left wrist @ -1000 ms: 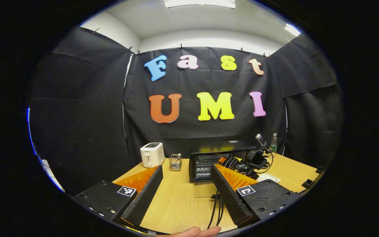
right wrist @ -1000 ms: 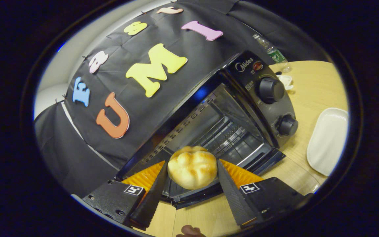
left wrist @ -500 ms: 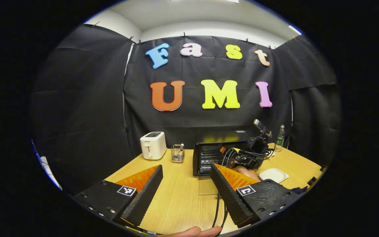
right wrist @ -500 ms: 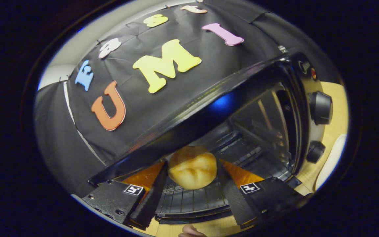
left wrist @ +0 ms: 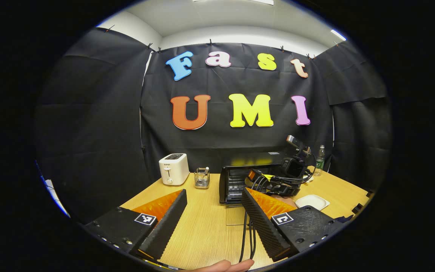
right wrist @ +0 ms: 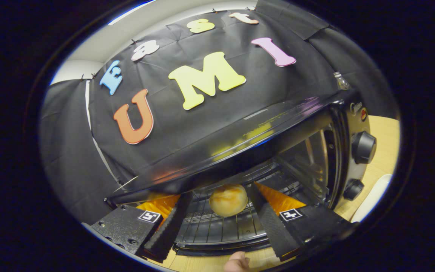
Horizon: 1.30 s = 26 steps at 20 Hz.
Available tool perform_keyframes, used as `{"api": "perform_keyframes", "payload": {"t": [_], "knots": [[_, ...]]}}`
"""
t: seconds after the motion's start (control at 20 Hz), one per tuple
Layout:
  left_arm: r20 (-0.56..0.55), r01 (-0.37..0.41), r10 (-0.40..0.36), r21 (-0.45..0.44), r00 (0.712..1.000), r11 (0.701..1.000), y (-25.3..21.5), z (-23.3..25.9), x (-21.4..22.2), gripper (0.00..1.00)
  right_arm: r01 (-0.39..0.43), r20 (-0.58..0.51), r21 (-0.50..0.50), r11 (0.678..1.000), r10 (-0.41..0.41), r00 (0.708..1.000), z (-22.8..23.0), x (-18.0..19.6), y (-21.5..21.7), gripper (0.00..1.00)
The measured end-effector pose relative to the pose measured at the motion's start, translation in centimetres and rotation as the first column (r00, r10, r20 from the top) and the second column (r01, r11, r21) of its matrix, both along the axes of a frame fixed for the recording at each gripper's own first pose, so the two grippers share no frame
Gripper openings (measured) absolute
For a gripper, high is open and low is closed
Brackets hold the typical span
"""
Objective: Open the electric oven with the left hand, put the food in, and close the electric oven.
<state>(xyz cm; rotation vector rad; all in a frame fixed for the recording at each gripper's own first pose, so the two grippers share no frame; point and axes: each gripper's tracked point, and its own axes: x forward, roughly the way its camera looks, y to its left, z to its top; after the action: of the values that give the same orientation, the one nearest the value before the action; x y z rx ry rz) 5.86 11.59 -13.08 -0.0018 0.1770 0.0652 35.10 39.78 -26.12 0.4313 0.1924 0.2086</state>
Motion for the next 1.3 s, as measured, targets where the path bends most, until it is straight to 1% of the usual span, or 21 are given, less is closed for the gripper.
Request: {"api": "perform_keyframes", "payload": {"t": [0.25,0.45,0.5,0.55,0.6,0.8,0.95,1.1,1.3], "knots": [[0.012,0.003,-0.003,-0.03,1.0,1.0,-0.6,0.5,-0.5,0.95,-0.036,0.003,0.021,0.999,0.036,0.999,1.2,-4.9,-1.7,0.94],[0.013,-0.002,0.002,-0.04,1.0,0.999,-1.3,0.9,-1.3,0.95,-0.039,0.018,0.036,0.999,0.038,0.999,2.2,-8.8,-4.6,0.95],[0.012,0.002,-0.001,-0.042,1.0,0.999,-1.6,1.0,-1.5,1.0,-0.044,0.022,0.045,0.998,0.043,0.999,2.6,-9.9,-5.2,0.95],[0.012,0.002,-0.002,-0.044,1.0,0.999,-1.8,1.1,-1.6,1.0,-0.047,0.022,0.052,0.998,0.046,0.999,3.0,-10.8,-5.8,0.94],[0.005,0.003,-0.003,-0.049,1.0,0.999,-2.0,0.9,-1.6,0.95,-0.051,0.02,0.055,0.997,0.05,0.999,3.2,-11.8,-6.4,0.94],[-0.012,0.017,-0.018,-0.058,1.0,0.998,-3.5,0.9,-2.1,0.95,-0.084,0.031,0.077,0.993,0.082,0.996,5.0,-15.8,-8.9,0.94],[-0.048,0.035,-0.038,-0.054,0.998,0.998,-4.9,0.0,-1.7,0.94,-0.087,0.031,0.056,0.995,0.085,0.996,6.2,-18.3,-11.6,0.94],[-0.1,0.062,-0.068,-0.059,0.993,0.996,-6.9,-1.4,-1.3,0.94,-0.093,0.088,0.017,0.996,0.091,0.992,8.6,-20.9,-14.0,0.94],[-0.138,0.095,-0.103,-0.057,0.985,0.994,-8.8,-2.5,-0.3,0.94,-0.08,0.114,-0.045,0.996,0.085,0.99,11.4,-23.6,-17.6,0.94]]}}
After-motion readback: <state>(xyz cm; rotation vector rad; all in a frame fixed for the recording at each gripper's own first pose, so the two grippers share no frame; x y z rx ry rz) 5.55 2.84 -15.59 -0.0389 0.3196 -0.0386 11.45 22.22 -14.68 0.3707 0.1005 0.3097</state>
